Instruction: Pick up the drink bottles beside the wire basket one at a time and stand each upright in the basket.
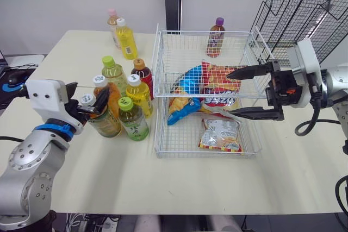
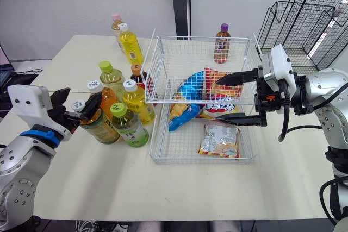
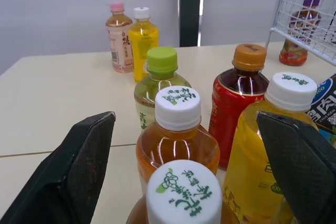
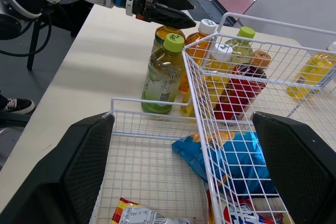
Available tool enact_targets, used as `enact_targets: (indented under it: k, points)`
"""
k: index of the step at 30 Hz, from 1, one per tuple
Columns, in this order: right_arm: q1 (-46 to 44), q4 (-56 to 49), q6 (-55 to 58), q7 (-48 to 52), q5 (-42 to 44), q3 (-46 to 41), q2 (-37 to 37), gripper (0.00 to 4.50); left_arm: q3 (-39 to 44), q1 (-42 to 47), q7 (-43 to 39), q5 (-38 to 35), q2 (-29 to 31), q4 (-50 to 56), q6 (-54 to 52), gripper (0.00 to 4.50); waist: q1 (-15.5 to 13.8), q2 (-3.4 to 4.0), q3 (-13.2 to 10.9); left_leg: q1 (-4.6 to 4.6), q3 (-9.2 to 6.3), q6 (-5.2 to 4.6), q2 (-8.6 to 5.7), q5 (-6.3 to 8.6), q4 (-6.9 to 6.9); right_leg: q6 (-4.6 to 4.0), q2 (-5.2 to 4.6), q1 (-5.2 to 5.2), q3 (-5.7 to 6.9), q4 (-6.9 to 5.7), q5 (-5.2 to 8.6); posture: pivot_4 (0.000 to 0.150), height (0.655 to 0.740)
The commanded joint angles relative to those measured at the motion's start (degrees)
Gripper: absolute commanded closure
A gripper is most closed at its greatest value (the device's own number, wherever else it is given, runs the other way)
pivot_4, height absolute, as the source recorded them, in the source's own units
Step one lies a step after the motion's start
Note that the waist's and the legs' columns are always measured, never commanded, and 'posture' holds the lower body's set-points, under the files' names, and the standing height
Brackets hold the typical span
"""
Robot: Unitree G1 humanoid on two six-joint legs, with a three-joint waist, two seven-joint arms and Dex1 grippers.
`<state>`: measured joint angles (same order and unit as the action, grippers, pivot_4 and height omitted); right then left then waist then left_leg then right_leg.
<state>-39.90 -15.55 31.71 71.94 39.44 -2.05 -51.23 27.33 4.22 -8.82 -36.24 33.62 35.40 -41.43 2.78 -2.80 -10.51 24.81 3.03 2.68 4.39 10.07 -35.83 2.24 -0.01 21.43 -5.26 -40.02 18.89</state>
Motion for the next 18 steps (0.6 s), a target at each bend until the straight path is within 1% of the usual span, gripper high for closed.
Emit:
enact_targets:
  k: [1, 5, 6, 9, 14, 16, 18]
  points:
    - [-0.4, -1.9, 0.0, -0.6, 0.5, -2.5, -1.0, 0.0, -0.1, 0.2, 0.5, 1.1, 0.7, 1.1, -0.8, 0.04, 0.0, 0.0, 0.0, 0.0, 0.0, 0.0, 0.0, 0.0, 0.0, 0.0, 0.0, 0.0, 0.0, 0.0, 0.0, 0.15, 0.73]
    - [-0.2, -2.3, 0.3, -0.9, 0.8, -2.8, -1.1, 0.0, -0.6, -0.2, 0.4, 1.8, 0.8, 1.2, -1.6, 0.04, 0.0, 0.0, 0.0, 0.0, 0.0, 0.0, 0.0, 0.0, 0.0, 0.0, 0.0, 0.0, 0.0, 0.0, 0.0, 0.15, 0.73]
    - [-0.2, -2.4, 0.3, -1.0, 0.8, -2.8, -1.1, 0.0, -0.7, -0.4, 0.3, 2.0, 0.8, 1.3, -1.7, 0.22, 0.0, 0.0, 0.0, 0.0, 0.0, 0.0, -0.01, 0.0, 0.0, 0.0, 0.0, 0.0, 0.0, 0.01, 0.0, 0.15, 0.73]
    - [-0.1, -2.7, 0.5, -1.1, 0.9, -3.0, -1.2, 0.0, -1.1, -0.7, 0.1, 2.5, 0.6, 2.0, -1.8, 0.92, 0.0, 0.0, 0.0, 0.0, 0.0, 0.0, 0.0, 0.0, 0.0, 0.0, 0.0, 0.0, 0.0, 0.01, 0.0, 0.15, 0.73]
    - [-0.6, -2.8, 1.4, -1.5, 1.3, -3.3, -1.1, 0.0, -1.1, -0.4, 1.1, 1.7, -0.3, 3.1, -2.8, 2.56, 0.0, 0.0, 0.0, 0.0, 0.0, 0.0, 0.0, 0.0, 0.0, 0.0, -0.01, -0.01, -0.01, 0.01, 0.0, 0.15, 0.73]
    - [-0.8, -2.7, 1.6, -1.4, 1.2, -3.4, -1.1, 0.0, -0.9, -0.9, 1.1, 1.9, -0.3, 3.4, -3.0, 3.13, 0.0, 0.0, 0.0, 0.0, 0.0, 0.0, 0.0, 0.0, 0.0, 0.0, -0.01, -0.01, -0.01, 0.01, 0.0, 0.15, 0.73]
    - [-0.8, -2.5, 1.4, -1.4, 0.9, -3.5, -1.2, 0.0, -0.4, -1.3, 1.1, 1.8, -0.4, 3.8, -3.1, 3.14, 0.0, 0.0, 0.0, 0.0, 0.0, 0.0, 0.0, 0.0, 0.0, 0.0, -0.01, -0.01, -0.01, 0.02, 0.0, 0.15, 0.73]
